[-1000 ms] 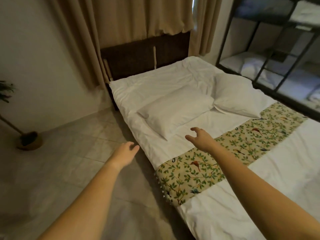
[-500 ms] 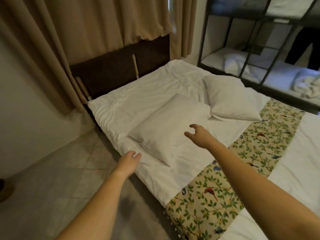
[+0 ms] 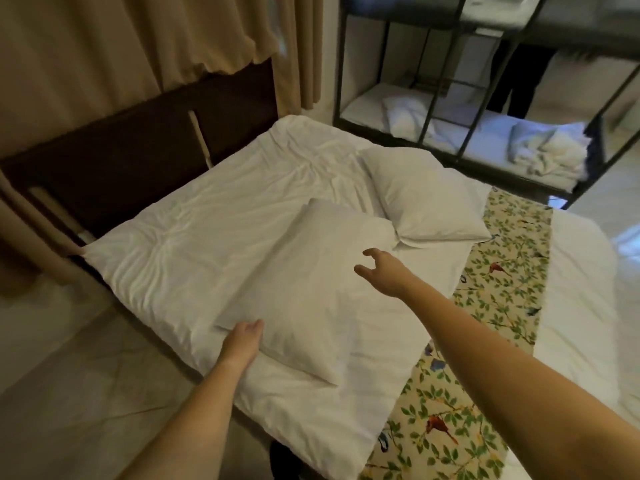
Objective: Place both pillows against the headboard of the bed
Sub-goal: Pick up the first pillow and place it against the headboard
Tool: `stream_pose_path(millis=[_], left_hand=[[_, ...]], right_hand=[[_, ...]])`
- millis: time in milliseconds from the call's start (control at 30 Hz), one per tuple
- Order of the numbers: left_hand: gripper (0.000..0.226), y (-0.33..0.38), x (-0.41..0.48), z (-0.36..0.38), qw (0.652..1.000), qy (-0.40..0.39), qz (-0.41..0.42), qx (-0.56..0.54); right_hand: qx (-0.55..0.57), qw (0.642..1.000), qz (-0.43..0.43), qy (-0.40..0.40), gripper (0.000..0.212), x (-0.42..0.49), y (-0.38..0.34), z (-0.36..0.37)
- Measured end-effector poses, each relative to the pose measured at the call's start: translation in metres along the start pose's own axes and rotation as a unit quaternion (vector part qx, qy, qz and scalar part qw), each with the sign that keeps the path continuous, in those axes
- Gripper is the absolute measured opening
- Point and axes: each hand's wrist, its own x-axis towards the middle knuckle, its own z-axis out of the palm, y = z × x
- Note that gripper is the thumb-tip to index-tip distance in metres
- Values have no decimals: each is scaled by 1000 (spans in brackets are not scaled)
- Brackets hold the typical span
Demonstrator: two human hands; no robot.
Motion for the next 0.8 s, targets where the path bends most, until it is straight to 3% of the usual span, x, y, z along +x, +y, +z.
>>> stream_pose_path(millis=[467, 800], left_hand=[[31, -8, 173, 11, 996, -63, -61, 16], [61, -11, 229, 60, 991, 26, -127, -42]], right_hand=[[3, 995, 101, 8, 63, 170, -6, 42], [-8, 994, 105, 6, 65, 262, 45, 50]])
